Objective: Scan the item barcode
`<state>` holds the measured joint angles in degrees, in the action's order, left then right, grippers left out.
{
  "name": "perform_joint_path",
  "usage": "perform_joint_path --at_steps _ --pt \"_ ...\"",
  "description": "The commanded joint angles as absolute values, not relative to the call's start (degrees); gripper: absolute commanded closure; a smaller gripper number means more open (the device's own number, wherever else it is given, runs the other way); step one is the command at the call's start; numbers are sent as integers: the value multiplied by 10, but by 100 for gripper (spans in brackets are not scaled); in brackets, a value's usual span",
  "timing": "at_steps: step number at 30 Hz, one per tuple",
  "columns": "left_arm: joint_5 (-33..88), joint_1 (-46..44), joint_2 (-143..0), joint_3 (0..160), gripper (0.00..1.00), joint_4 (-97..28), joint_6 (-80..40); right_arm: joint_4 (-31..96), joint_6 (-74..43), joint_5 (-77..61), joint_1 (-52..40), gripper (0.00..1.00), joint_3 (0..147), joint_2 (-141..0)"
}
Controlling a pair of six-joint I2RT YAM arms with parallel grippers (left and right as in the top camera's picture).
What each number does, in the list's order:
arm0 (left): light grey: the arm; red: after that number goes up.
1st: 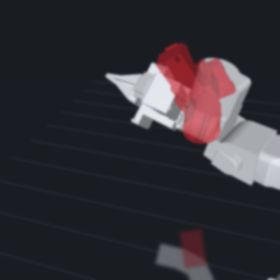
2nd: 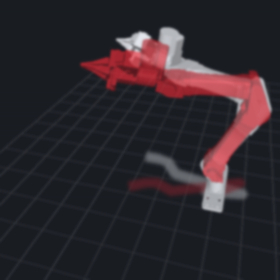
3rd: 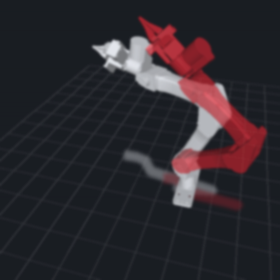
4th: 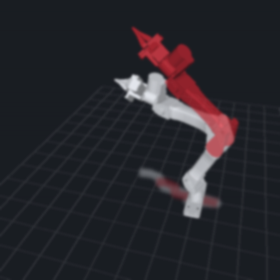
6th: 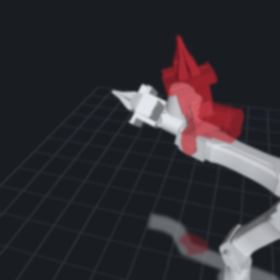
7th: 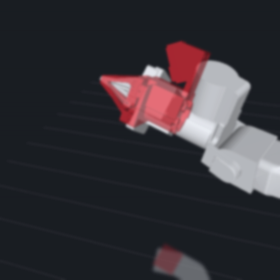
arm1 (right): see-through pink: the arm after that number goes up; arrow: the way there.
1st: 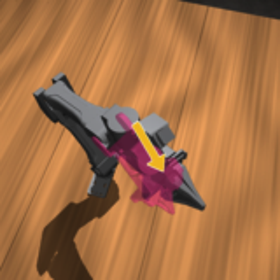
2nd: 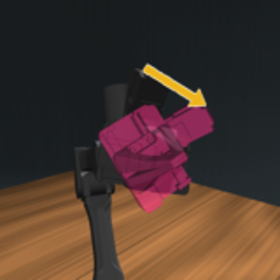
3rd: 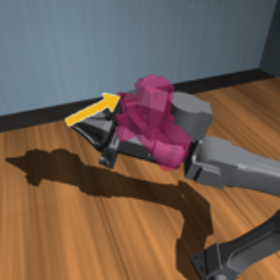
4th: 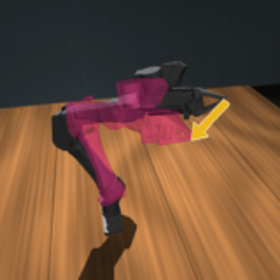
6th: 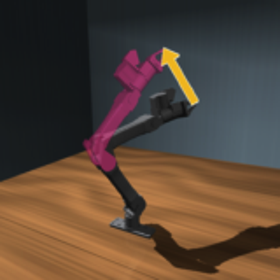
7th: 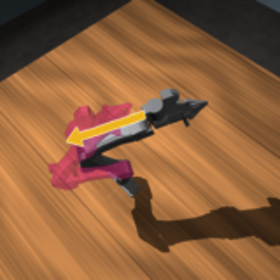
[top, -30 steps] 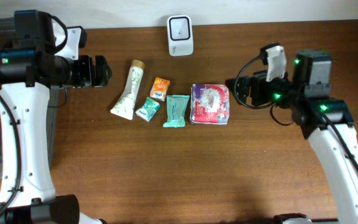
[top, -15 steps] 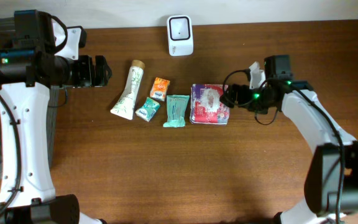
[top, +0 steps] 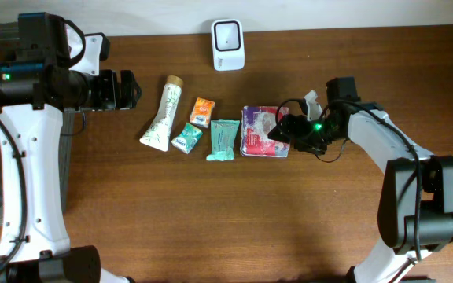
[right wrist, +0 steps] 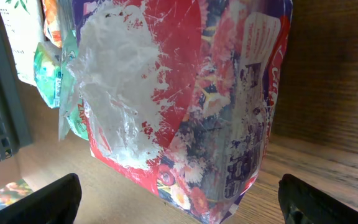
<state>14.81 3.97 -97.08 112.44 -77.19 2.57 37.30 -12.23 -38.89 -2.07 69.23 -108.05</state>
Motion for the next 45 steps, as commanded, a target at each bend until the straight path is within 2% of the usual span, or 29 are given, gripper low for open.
perform_joint_path --at_steps 1,5,8,13,16,18,20,21,26,30,34,40,45 --pt "154 39 -971 1126 1 -772 26 375 -125 -399 -19 2 700 -1084" --pt "154 39 -971 1126 1 -773 26 387 -132 -356 -18 4 700 -1084" --pt "154 39 -971 1126 1 -773 26 388 -132 -350 -18 16 696 -1085" --pt "154 39 -971 1126 1 -773 26 336 -132 -371 -18 23 678 -1101" --pt "154 39 -971 1126 1 -773 26 299 -131 -371 -19 38 668 -1123" --pt "154 39 -971 1126 1 -773 26 293 -125 -373 -19 60 668 -1133" --pt "154 39 -971 1126 1 -773 26 290 -125 -395 -19 87 668 -1133" --pt "154 39 -971 1126 1 -773 26 282 -124 -418 -19 96 669 -1133" --pt "154 39 -971 1126 1 -773 26 220 -100 -543 -18 96 680 -1112" --pt "154 39 -971 1126 1 -773 26 218 -31 -551 -18 96 699 -1031" --pt "154 39 -971 1126 1 -773 26 194 86 -548 -18 96 699 -929" --pt "154 39 -971 1126 1 -773 26 121 68 -548 -18 96 699 -884" --pt "154 39 -971 1126 1 -773 26 144 24 -507 -18 96 699 -884"
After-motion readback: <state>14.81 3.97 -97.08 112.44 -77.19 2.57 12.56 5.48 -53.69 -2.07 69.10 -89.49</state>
